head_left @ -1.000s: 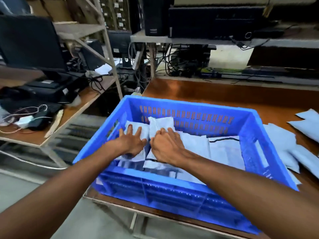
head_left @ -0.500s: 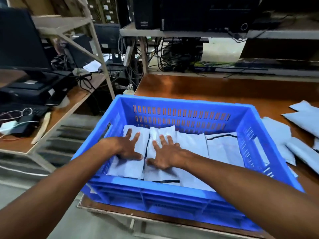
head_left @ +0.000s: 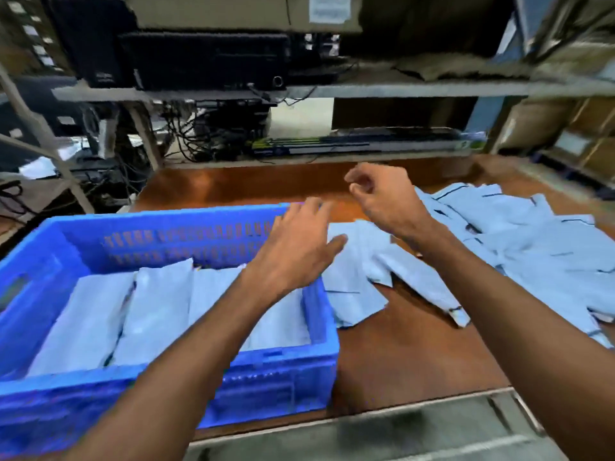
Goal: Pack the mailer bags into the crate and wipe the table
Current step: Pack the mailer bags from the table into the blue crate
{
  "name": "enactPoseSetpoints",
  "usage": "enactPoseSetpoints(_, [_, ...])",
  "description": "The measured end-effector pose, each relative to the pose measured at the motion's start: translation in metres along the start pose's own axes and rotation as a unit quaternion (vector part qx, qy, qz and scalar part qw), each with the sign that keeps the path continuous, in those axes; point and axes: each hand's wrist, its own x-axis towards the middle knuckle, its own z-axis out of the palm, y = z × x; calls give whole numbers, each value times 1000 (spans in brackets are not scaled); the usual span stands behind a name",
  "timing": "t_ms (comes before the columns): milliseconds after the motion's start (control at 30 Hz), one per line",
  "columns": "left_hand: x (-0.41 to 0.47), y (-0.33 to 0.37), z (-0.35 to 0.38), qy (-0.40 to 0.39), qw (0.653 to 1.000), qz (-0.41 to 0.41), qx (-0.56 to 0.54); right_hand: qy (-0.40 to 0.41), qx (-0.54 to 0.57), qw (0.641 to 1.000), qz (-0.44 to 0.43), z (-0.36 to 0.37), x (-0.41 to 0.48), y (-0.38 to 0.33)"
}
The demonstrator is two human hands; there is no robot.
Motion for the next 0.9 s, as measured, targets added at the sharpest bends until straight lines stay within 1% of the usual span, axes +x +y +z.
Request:
enactPoseSetpoints(67, [18, 51, 31, -40, 999, -20, 20, -31, -38, 998, 48, -13, -17, 68])
enactPoseSetpoints(100, [26, 72, 49, -79, 996, -38, 27, -55, -54, 995, 63, -13, -28, 102])
enactPoseSetpoints(167, [36, 101, 90, -161, 982, -91, 29, -119, -76, 988, 68, -8, -54, 159])
enactPoseSetpoints(200, [40, 108, 111, -182, 975, -124, 22, -161, -87, 980, 74, -1, -66, 182])
enactPoseSetpoints(267, [41, 106, 149, -201, 961, -189, 8, -252, -124, 955, 96, 14, -93, 211])
enactPoseSetpoints(300, [40, 97, 164, -209, 953, -221, 5, -284, -154, 942, 95, 23, -104, 221])
enactPoseSetpoints(367, [36, 72, 189, -223, 936, -271, 16, -315, -205, 924, 75, 38, -123, 237])
enactPoseSetpoints(467, [24, 44, 211, -227, 923, -308, 31, -329, -224, 916, 46, 52, -144, 246])
enactPoseSetpoints(567, [14, 49, 221, -229, 919, -321, 15, -310, -228, 922, 42, 50, -152, 244])
enactPoseSetpoints(667, [-5, 68, 218, -210, 932, -295, 36, -296, -237, 924, 53, 40, -155, 235])
enactPoseSetpoints(833, [-67, 108, 201, -188, 947, -246, 82, -308, -223, 922, 77, 16, -187, 211])
enactPoseSetpoints(900, [-74, 111, 195, -145, 956, -242, 82, -283, -219, 930, 79, 13, -191, 202])
